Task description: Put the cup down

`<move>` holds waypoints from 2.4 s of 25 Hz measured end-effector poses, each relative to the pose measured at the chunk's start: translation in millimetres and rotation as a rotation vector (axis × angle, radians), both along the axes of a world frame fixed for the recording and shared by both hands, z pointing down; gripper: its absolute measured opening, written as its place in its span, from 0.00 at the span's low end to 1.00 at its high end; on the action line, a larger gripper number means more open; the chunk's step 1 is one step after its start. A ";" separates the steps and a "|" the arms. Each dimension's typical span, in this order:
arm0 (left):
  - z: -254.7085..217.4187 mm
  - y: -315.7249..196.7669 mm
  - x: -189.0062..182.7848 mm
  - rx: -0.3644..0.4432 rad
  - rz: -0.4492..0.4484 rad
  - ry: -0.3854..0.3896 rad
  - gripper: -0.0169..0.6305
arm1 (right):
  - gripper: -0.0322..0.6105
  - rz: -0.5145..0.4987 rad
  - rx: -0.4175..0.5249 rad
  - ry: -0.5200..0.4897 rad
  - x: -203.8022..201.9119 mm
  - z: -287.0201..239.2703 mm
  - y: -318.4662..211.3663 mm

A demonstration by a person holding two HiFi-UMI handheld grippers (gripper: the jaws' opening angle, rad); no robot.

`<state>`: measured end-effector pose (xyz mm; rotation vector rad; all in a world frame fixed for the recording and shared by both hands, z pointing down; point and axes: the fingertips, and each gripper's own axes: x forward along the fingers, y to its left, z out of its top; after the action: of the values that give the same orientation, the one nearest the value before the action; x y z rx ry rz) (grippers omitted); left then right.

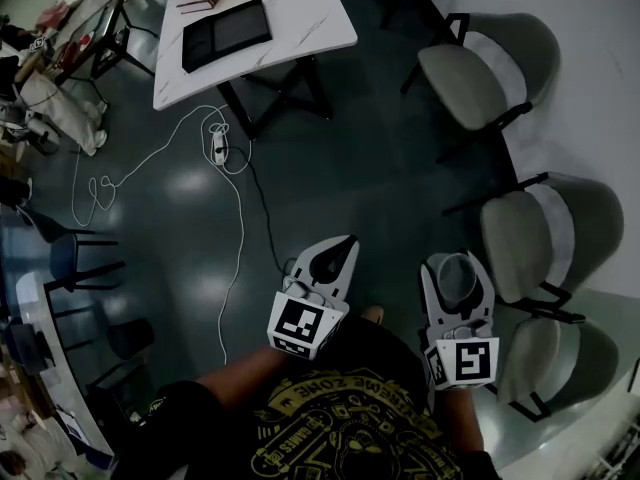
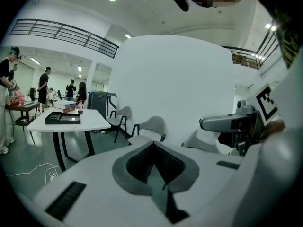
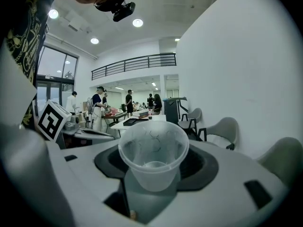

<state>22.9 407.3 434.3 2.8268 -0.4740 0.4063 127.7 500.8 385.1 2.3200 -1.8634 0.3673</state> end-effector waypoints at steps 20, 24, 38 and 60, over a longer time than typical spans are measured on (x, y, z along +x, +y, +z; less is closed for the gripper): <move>-21.7 -164.5 -34.8 0.021 -0.090 0.062 0.04 | 0.45 -0.087 0.019 0.064 -28.4 -34.9 -176.5; -27.4 -191.9 -49.2 0.042 -0.130 0.076 0.04 | 0.45 -0.119 0.035 0.078 -40.4 -40.1 -204.4; -33.8 -247.6 -89.5 0.054 -0.318 0.067 0.04 | 0.45 -0.282 0.064 0.046 -62.2 -35.8 -281.9; -45.1 -368.3 -37.3 0.069 -0.584 -0.011 0.04 | 0.45 -0.585 0.092 0.012 -4.4 -36.9 -441.9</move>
<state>-14.4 39.0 389.2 2.5775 -1.2825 0.2844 123.3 58.9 348.3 1.6934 -2.4649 0.1907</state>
